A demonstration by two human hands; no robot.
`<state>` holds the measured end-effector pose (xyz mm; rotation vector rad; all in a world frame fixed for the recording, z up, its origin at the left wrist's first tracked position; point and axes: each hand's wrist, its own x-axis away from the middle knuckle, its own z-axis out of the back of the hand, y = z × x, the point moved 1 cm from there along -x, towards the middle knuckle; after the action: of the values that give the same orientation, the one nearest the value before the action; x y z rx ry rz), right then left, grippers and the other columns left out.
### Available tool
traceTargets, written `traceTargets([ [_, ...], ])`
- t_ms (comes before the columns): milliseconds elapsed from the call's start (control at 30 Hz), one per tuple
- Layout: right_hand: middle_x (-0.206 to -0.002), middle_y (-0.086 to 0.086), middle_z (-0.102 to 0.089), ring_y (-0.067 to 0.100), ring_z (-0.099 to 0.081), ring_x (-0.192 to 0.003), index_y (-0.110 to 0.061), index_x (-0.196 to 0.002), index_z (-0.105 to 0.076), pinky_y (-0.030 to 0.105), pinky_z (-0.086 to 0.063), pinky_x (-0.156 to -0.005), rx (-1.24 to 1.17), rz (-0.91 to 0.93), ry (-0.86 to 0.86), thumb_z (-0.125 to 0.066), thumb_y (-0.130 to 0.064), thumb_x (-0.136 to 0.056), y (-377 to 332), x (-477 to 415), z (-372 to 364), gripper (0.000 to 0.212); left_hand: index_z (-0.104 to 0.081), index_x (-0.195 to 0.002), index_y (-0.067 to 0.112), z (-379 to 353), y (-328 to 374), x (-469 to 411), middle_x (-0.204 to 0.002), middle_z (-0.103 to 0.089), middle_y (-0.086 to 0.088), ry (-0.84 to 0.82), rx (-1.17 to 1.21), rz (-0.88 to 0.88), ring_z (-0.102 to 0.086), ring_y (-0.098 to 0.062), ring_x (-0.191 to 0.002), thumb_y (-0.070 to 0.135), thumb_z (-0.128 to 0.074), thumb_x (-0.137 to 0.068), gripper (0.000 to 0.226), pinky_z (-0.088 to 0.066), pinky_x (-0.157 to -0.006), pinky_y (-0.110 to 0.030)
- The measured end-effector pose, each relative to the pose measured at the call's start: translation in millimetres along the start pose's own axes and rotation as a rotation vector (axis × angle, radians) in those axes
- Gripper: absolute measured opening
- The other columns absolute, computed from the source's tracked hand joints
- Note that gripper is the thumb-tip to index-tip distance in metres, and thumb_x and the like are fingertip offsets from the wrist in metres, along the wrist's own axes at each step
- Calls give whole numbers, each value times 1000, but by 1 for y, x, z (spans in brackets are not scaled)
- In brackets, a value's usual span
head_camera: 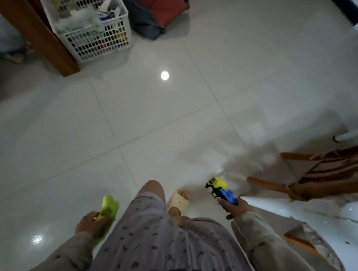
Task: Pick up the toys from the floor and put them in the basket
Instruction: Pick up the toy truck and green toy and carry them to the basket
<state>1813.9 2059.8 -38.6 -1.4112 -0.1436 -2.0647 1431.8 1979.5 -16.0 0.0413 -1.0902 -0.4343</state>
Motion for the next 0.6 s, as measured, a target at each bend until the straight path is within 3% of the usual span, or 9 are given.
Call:
traceTargets([
  [67,-89,8,-63,22,-62,-68,-3,-113,-59,26,-48,-58,15,19,-15,-67,-46,-80,-30,-15,17,55,-66,-109,-1,1,21,-6,-111,-66,-25,0,26,4,-61,-38,-108,62,-48,-33,100,-46,-94,-40],
  [167,-90,8,-62,26,-62,-73,-2,-113,-57,29,-47,-59,6,43,-35,-67,-42,-81,-70,-39,32,53,-64,-113,2,7,63,-23,-118,-65,-24,8,11,36,-59,-38,-110,49,-54,-48,82,-44,-93,-39],
  [300,-76,-1,-60,20,-62,-65,-10,-99,-55,26,-48,-57,43,19,-62,-68,-44,-79,-118,-65,40,42,-65,-111,4,22,123,-61,-114,-66,-25,18,66,34,-62,-39,-105,45,-55,-52,72,-50,-94,-42],
  [367,-80,5,-62,25,-64,-70,-9,-95,-56,30,-51,-63,52,8,-66,-69,-44,-79,-142,-81,42,40,-66,-108,5,34,157,-84,-112,-67,-25,4,61,22,-64,-39,-102,45,-57,-53,68,-52,-93,-45],
  [467,-80,10,-63,31,-64,-78,-11,-77,-59,37,-52,-78,20,-27,-10,-72,-43,-77,-173,-100,51,34,-67,-110,10,62,215,-112,-114,-68,-21,-14,-22,35,-63,-35,-106,47,-54,-53,69,-49,-96,-38],
  [533,-69,6,-60,24,-59,-67,-15,-68,-57,31,-47,-70,1,-61,-1,-72,-43,-76,-191,-107,57,33,-66,-111,12,80,253,-125,-117,-67,-19,-15,-60,29,-61,-33,-110,51,-51,-54,70,-46,-96,-35],
  [600,-68,7,-59,24,-56,-67,-9,-74,-59,32,-45,-68,-41,-96,9,-74,-39,-76,-210,-115,63,33,-67,-109,12,95,291,-138,-117,-68,-18,-22,-60,8,-61,-32,-110,54,-50,-55,70,-45,-96,-34],
])
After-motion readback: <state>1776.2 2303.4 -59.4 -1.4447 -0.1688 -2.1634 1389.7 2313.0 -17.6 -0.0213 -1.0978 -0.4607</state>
